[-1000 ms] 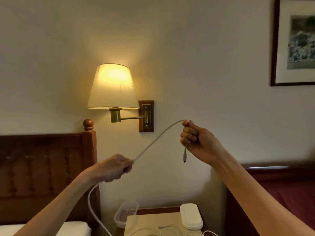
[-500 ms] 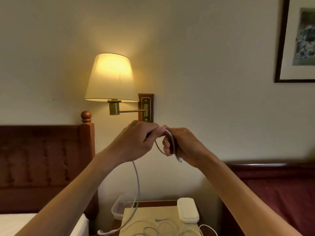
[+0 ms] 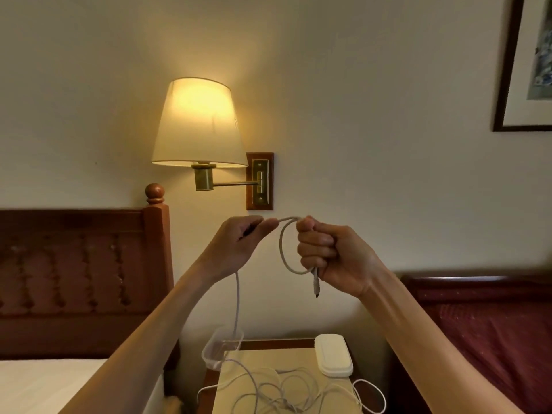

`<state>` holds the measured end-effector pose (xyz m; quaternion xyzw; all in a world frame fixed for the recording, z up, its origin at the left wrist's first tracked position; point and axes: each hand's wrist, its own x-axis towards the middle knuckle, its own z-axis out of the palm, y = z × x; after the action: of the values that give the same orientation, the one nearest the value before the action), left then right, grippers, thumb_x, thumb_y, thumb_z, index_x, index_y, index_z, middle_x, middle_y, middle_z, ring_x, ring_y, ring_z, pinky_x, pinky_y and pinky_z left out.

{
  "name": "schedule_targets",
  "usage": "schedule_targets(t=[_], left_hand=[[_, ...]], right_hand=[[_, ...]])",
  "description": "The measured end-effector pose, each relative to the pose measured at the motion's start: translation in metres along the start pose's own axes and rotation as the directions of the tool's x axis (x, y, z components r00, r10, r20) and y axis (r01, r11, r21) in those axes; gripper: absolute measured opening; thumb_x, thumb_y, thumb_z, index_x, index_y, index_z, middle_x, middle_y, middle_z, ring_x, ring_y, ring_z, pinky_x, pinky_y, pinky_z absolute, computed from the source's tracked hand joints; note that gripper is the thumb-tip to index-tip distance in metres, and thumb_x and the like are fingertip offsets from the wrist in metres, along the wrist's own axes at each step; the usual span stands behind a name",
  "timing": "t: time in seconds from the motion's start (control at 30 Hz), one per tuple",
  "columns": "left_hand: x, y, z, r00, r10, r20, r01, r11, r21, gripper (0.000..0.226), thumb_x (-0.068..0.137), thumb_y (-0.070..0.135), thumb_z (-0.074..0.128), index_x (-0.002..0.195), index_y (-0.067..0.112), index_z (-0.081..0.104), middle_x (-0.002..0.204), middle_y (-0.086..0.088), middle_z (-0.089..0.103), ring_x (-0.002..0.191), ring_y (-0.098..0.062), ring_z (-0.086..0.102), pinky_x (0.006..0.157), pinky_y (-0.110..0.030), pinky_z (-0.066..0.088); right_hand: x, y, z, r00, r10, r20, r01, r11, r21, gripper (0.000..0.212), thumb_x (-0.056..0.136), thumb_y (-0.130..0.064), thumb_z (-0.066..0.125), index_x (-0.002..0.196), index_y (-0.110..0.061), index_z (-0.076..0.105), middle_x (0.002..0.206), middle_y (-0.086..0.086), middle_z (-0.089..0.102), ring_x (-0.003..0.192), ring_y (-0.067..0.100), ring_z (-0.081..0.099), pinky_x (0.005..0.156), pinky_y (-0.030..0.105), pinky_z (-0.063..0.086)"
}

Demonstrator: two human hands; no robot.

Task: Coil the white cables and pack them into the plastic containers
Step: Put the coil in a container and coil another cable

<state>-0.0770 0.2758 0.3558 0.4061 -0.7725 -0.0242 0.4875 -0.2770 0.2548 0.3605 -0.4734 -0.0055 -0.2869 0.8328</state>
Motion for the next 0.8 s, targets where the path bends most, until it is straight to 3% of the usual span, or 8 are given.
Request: schedule_targets(t=[0.13, 0.23, 0.33, 0.4, 0.5, 0.6, 0.7, 0.8], left_hand=[[-0.02, -0.031, 0.003, 0.995, -0.077, 0.066, 0.082, 0.993, -0.087, 0.041, 0.098, 0.037, 0.045, 0.071, 0.007, 0.053, 0.054, 0.007, 0.041, 0.049, -0.006, 0.037, 0.05, -0.016, 0.033], [-0.04, -0.058, 0.005, 0.994, -0.094, 0.059, 0.1, 0.987, -0.125, 0.036, 0.101, 0.034, 0.045, 0.071, 0.016, 0.053, 0.057, 0.007, 0.044, 0.052, -0.006, 0.038, 0.052, -0.019, 0.033], [-0.066, -0.092, 0.01, 0.992, -0.127, 0.019, 0.128, 0.989, -0.07, 0.04, 0.096, 0.055, 0.041, 0.073, 0.026, 0.054, 0.063, 0.01, 0.049, 0.057, -0.006, 0.043, 0.057, -0.024, 0.036], [-0.081, -0.101, 0.02, 0.985, -0.173, 0.025, 0.169, 0.981, 0.096, 0.045, 0.091, 0.069, 0.035, 0.076, 0.031, 0.055, 0.066, 0.014, 0.055, 0.059, -0.006, 0.05, 0.058, -0.025, 0.041], [-0.082, -0.063, 0.038, 0.891, -0.262, 0.371, 0.107, 0.915, 0.39, 0.038, 0.095, 0.059, 0.038, 0.07, 0.033, 0.053, 0.069, 0.013, 0.059, 0.062, -0.003, 0.054, 0.064, -0.019, 0.044], [-0.064, -0.001, 0.043, 0.819, -0.066, 0.57, -0.115, 0.954, 0.276, 0.039, 0.101, 0.04, 0.044, 0.065, 0.025, 0.05, 0.057, 0.011, 0.049, 0.052, -0.008, 0.046, 0.056, -0.019, 0.035], [-0.044, 0.033, 0.028, 0.87, 0.146, 0.47, -0.227, 0.966, 0.121, 0.033, 0.101, 0.038, 0.044, 0.072, 0.026, 0.054, 0.055, 0.013, 0.044, 0.049, -0.013, 0.044, 0.052, -0.02, 0.031], [-0.029, 0.038, 0.017, 0.918, 0.254, 0.306, -0.285, 0.956, 0.062, 0.019, 0.1, 0.032, 0.046, 0.083, 0.035, 0.056, 0.059, 0.024, 0.047, 0.05, -0.007, 0.05, 0.054, -0.011, 0.032]], right_hand=[[-0.005, -0.007, -0.002, 0.987, -0.044, -0.154, 0.047, 0.999, 0.014, 0.029, 0.094, -0.011, 0.035, 0.072, -0.013, 0.054, 0.057, -0.009, 0.016, 0.048, 0.007, 0.012, 0.04, 0.018, 0.02], [-0.009, -0.017, -0.011, 0.981, -0.057, -0.186, 0.067, 0.997, 0.05, 0.026, 0.092, -0.004, 0.041, 0.071, -0.012, 0.054, 0.056, -0.01, 0.016, 0.047, 0.006, 0.011, 0.039, 0.018, 0.018], [-0.017, -0.034, -0.018, 0.976, -0.126, -0.178, 0.146, 0.984, 0.104, 0.02, 0.088, 0.001, 0.05, 0.073, -0.011, 0.055, 0.053, -0.01, 0.02, 0.045, 0.006, 0.013, 0.037, 0.02, 0.024], [-0.018, -0.04, -0.02, 0.965, -0.152, -0.214, 0.163, 0.986, 0.033, 0.018, 0.09, -0.006, 0.046, 0.075, -0.012, 0.053, 0.051, -0.01, 0.025, 0.042, 0.006, 0.018, 0.038, 0.018, 0.025], [-0.009, -0.029, -0.023, 0.946, -0.158, -0.282, 0.095, 0.97, -0.224, 0.021, 0.096, -0.014, 0.04, 0.078, -0.013, 0.051, 0.055, -0.006, 0.039, 0.044, 0.006, 0.035, 0.044, 0.017, 0.035], [-0.001, -0.012, -0.028, 0.924, -0.201, -0.326, 0.009, 0.863, -0.506, 0.031, 0.105, -0.021, 0.036, 0.083, -0.01, 0.056, 0.07, 0.006, 0.06, 0.06, 0.016, 0.059, 0.058, 0.024, 0.051], [-0.003, 0.001, -0.025, 0.931, -0.214, -0.294, -0.048, 0.729, -0.683, 0.037, 0.106, -0.023, 0.033, 0.088, -0.006, 0.06, 0.077, 0.011, 0.069, 0.07, 0.02, 0.068, 0.065, 0.027, 0.055], [-0.006, 0.009, -0.02, 0.939, -0.22, -0.265, -0.09, 0.586, -0.805, 0.039, 0.106, -0.024, 0.033, 0.088, -0.004, 0.061, 0.065, 0.002, 0.066, 0.058, 0.01, 0.064, 0.058, 0.018, 0.05]])
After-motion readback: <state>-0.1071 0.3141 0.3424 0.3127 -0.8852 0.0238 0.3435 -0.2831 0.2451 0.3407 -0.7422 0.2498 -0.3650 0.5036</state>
